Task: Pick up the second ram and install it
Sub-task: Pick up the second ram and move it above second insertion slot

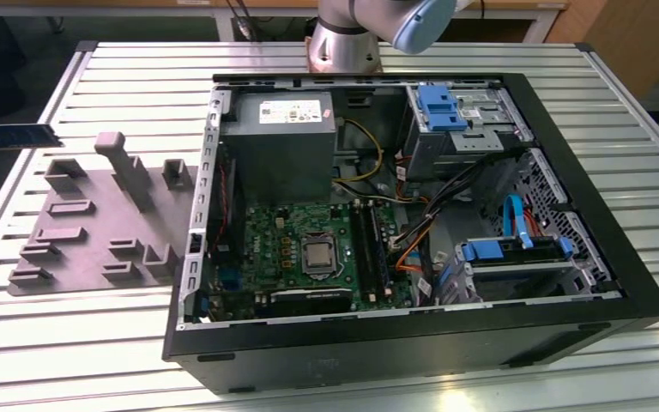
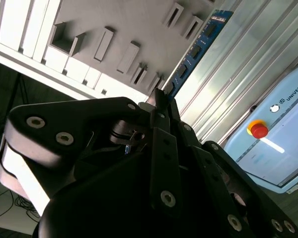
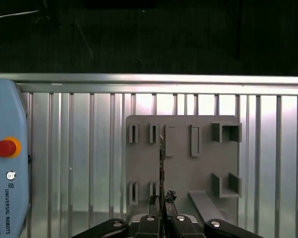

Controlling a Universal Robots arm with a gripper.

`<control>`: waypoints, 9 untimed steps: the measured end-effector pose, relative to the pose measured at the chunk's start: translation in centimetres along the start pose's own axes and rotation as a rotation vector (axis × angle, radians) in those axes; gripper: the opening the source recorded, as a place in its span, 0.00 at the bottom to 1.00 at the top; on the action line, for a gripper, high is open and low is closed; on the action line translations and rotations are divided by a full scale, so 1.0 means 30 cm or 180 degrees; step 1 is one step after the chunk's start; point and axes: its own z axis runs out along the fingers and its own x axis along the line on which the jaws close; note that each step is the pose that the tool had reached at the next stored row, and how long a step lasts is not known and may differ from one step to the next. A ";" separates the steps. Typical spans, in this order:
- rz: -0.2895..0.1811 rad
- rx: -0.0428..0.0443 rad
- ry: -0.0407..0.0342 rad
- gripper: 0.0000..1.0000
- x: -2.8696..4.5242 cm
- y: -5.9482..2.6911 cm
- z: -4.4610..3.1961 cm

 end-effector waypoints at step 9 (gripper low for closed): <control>0.0000 0.0000 0.0000 0.14 0.000 -0.016 0.000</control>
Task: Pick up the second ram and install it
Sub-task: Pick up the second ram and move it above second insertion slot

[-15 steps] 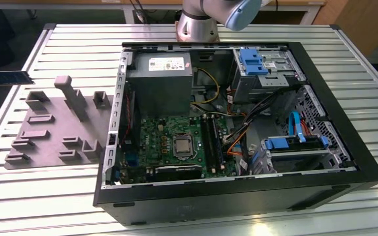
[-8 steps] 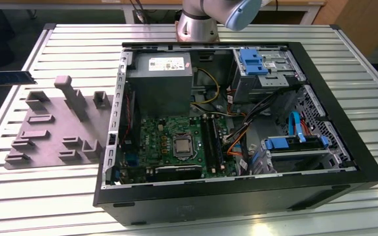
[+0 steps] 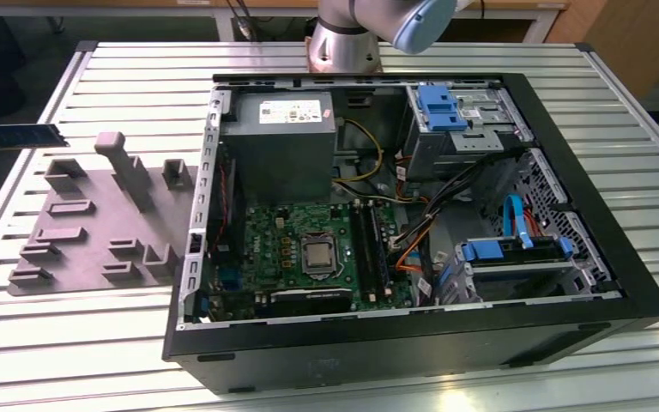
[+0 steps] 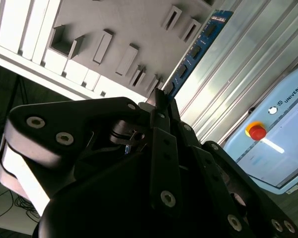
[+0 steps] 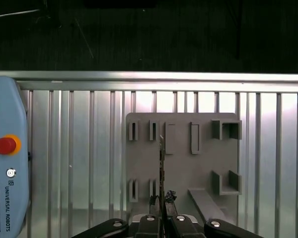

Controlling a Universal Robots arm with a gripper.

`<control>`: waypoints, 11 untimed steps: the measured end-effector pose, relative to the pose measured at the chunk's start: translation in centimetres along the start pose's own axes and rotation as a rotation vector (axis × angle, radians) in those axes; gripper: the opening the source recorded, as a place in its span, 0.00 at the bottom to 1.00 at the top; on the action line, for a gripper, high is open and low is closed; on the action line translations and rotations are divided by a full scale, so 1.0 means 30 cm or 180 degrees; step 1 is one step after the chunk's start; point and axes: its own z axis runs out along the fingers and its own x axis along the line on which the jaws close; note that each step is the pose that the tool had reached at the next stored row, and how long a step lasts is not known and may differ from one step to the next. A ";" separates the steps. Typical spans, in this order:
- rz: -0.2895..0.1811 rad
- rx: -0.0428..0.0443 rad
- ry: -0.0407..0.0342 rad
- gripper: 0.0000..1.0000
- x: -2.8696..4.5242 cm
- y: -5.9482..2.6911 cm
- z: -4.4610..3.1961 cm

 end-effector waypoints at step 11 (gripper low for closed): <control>0.0000 0.0000 0.0000 0.14 0.000 -0.026 0.000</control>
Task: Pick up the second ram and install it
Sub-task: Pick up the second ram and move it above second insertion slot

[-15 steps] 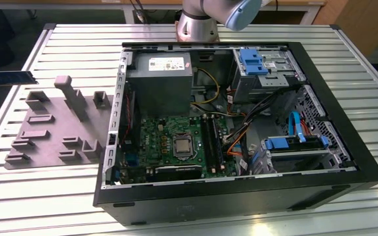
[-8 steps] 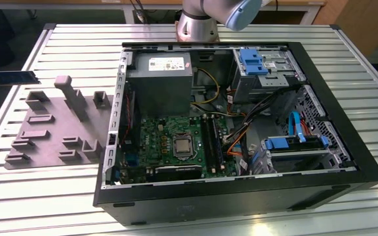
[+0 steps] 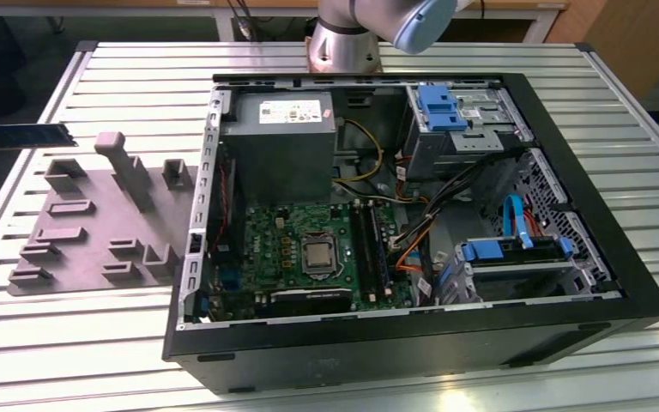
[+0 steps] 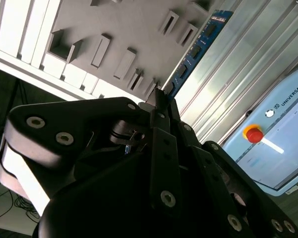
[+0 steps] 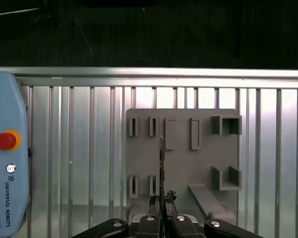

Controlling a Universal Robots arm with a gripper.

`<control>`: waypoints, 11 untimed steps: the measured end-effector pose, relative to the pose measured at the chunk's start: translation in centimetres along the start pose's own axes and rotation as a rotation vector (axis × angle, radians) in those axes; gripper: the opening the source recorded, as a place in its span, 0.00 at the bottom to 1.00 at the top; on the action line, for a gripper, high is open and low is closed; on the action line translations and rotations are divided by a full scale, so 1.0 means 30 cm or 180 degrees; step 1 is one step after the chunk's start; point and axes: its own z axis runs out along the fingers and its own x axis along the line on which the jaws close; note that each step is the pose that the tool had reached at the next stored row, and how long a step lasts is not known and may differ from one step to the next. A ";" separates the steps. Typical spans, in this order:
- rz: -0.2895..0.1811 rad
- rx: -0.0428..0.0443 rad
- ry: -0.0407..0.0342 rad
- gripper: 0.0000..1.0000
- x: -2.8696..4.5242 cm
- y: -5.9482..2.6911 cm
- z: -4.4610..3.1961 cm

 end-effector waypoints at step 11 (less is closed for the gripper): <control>0.0000 0.0000 0.0000 0.14 0.000 -0.028 0.000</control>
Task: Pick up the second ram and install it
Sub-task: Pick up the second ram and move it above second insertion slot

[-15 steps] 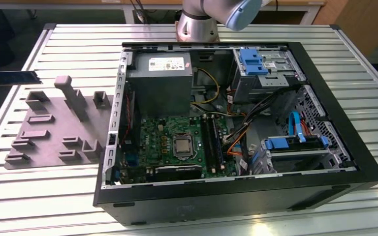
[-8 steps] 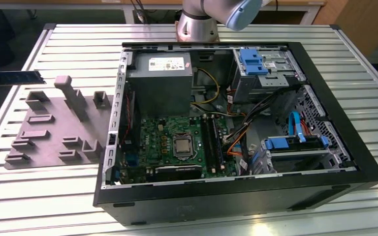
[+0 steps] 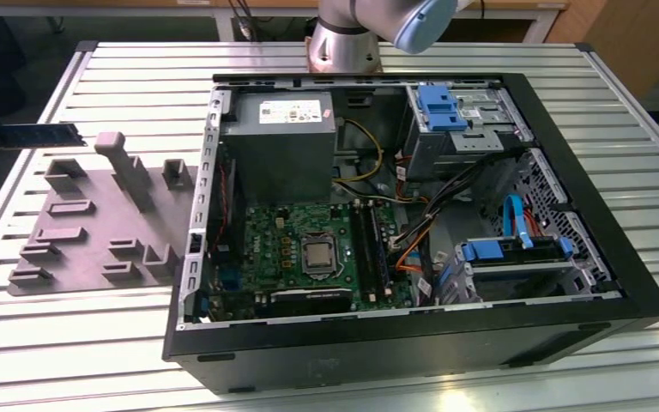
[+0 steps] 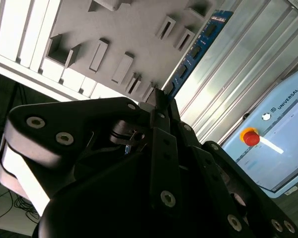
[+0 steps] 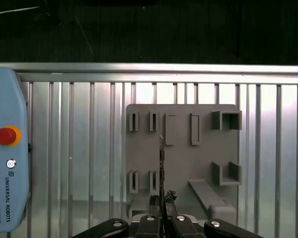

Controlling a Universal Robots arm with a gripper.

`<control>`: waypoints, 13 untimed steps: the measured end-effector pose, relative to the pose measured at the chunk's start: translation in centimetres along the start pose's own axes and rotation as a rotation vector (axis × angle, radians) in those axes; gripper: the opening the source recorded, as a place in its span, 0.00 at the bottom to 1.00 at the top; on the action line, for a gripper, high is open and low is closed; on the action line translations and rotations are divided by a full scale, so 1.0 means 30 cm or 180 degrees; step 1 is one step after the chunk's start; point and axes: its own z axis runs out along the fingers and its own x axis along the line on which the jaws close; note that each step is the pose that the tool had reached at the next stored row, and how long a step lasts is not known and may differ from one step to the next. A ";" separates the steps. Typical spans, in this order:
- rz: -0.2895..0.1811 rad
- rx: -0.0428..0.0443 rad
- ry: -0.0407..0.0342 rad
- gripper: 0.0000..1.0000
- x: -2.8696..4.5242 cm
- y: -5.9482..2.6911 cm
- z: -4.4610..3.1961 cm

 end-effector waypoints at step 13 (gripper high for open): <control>0.0000 0.0000 0.0000 0.14 0.000 -0.034 0.000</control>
